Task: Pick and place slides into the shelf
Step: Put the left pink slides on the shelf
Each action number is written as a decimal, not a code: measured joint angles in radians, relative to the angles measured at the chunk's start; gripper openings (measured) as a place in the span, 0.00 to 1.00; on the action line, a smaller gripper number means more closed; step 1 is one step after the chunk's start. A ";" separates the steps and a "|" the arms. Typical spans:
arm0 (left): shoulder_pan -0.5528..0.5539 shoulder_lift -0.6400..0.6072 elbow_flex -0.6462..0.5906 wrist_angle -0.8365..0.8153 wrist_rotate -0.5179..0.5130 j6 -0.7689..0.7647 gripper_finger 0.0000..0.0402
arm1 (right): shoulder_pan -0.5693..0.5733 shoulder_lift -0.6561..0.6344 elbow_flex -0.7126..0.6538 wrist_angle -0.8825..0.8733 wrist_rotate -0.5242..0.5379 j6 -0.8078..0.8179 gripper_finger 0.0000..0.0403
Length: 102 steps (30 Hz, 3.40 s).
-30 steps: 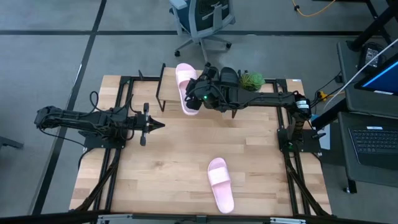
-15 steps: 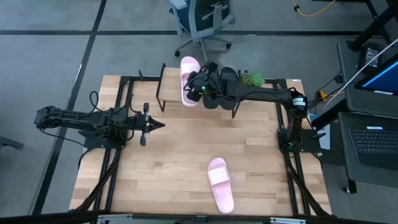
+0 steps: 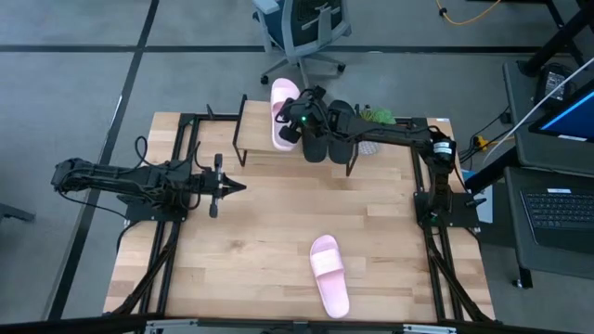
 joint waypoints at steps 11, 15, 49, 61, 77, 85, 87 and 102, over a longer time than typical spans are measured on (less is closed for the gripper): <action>0.000 0.000 0.000 0.000 0.000 -0.003 0.01 | -0.013 0.000 -0.018 -0.028 -0.025 0.008 0.02; 0.000 0.000 0.000 0.000 0.000 -0.003 0.01 | -0.013 0.002 -0.018 -0.048 -0.025 0.015 0.02; 0.000 0.000 0.000 0.000 0.000 -0.011 0.01 | -0.014 0.043 -0.017 -0.097 -0.027 -0.047 0.02; 0.000 0.000 0.000 0.000 0.000 -0.011 0.01 | -0.014 0.043 -0.017 -0.101 -0.033 -0.095 0.02; 0.000 0.000 0.000 0.000 0.000 -0.012 0.01 | -0.015 0.043 -0.017 -0.090 -0.035 -0.104 0.01; 0.000 0.000 0.000 0.000 0.000 -0.012 0.01 | -0.015 0.043 -0.017 -0.089 -0.034 -0.108 0.04; 0.000 0.000 0.000 0.000 0.000 -0.012 0.01 | -0.015 0.043 -0.017 -0.088 -0.035 -0.138 0.03; 0.000 0.000 0.000 0.000 0.000 -0.012 0.01 | -0.014 0.043 -0.017 -0.076 -0.026 -0.155 0.02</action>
